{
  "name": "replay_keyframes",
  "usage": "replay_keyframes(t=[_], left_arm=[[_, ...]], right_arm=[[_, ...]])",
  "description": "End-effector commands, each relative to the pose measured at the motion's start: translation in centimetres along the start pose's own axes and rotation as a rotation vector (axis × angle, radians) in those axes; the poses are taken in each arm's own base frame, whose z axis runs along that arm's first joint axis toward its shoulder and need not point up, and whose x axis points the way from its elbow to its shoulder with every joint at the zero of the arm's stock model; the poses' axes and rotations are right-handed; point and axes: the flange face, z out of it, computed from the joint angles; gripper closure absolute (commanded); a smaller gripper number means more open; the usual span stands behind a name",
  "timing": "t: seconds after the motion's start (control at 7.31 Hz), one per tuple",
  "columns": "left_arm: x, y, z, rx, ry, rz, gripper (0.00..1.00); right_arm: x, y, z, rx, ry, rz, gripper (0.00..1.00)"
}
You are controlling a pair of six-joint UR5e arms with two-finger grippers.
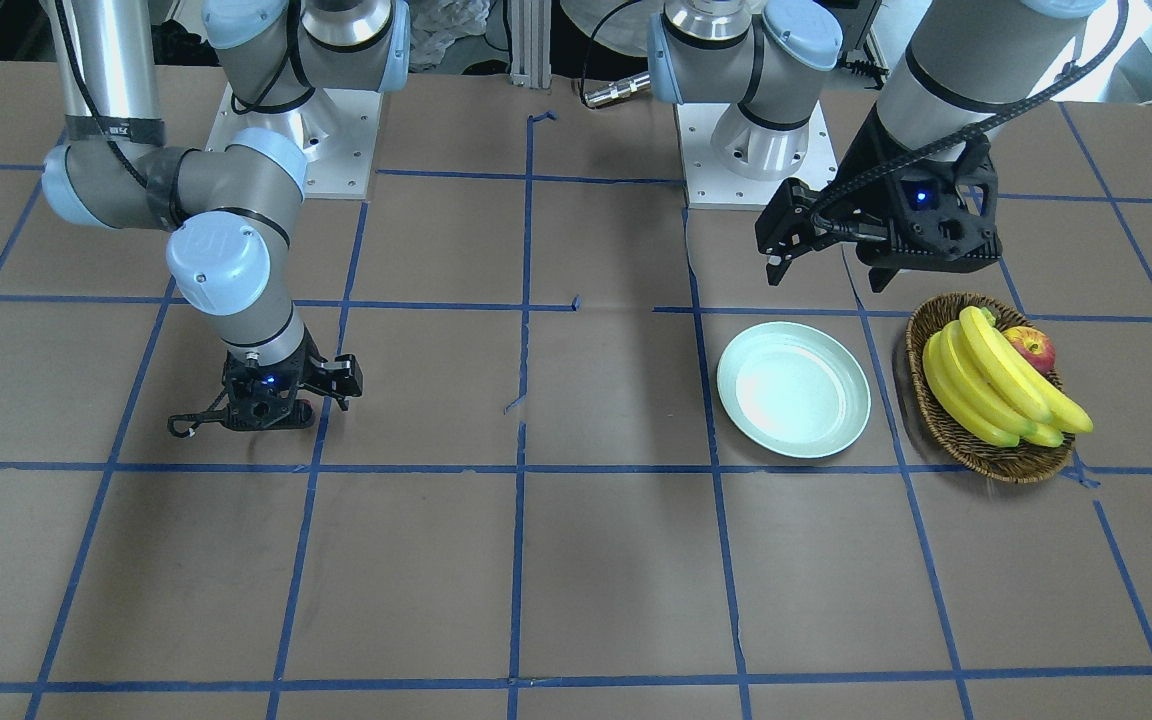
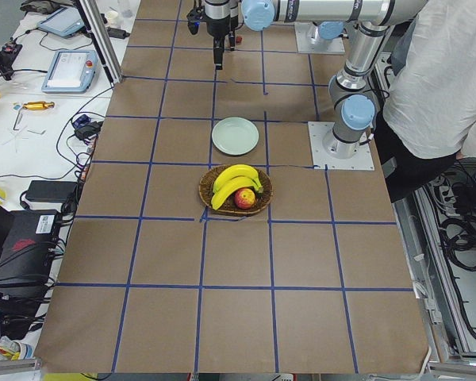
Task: Collect all strawberries into plate
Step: 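Close the right gripper on one red strawberry, then carry the strawberry toward the plate and release it mid-table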
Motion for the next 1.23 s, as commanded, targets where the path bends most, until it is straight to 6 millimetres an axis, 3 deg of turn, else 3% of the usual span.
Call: replay_keyframes(t=[0.0, 0.14, 0.27, 0.41, 0.55, 0.68, 0.82, 1.09], left_arm=[[0.0, 0.0, 0.1, -0.001, 0.0, 0.004, 0.0], [0.0, 0.0, 0.0, 0.001, 0.0, 0.004, 0.0], [0.0, 0.0, 0.0, 0.001, 0.0, 0.004, 0.0], [0.0, 0.0, 0.0, 0.001, 0.0, 0.005, 0.0], [0.0, 0.0, 0.0, 0.001, 0.0, 0.004, 0.0], [0.0, 0.0, 0.0, 0.004, 0.0, 0.004, 0.0], [0.0, 0.0, 0.0, 0.004, 0.0, 0.004, 0.0], [0.0, 0.0, 0.0, 0.004, -0.002, 0.004, 0.0]], right_arm=[[0.1, -0.2, 0.4, -0.006, 0.002, -0.003, 0.91], [0.2, -0.4, 0.2, -0.003, 0.01, -0.005, 1.0], [0.1, -0.9, -0.4, 0.012, 0.004, -0.001, 1.0], [0.2, -2.3, -2.6, 0.053, 0.002, 0.019, 1.0], [-2.7, -3.1, -4.2, 0.068, -0.033, 0.038, 1.0], [-8.1, -2.8, -5.4, 0.086, -0.048, 0.063, 1.0], [-13.9, -1.6, -5.3, 0.081, -0.061, 0.1, 1.0], [-24.9, 2.2, -5.6, 0.051, -0.155, 0.148, 1.0]])
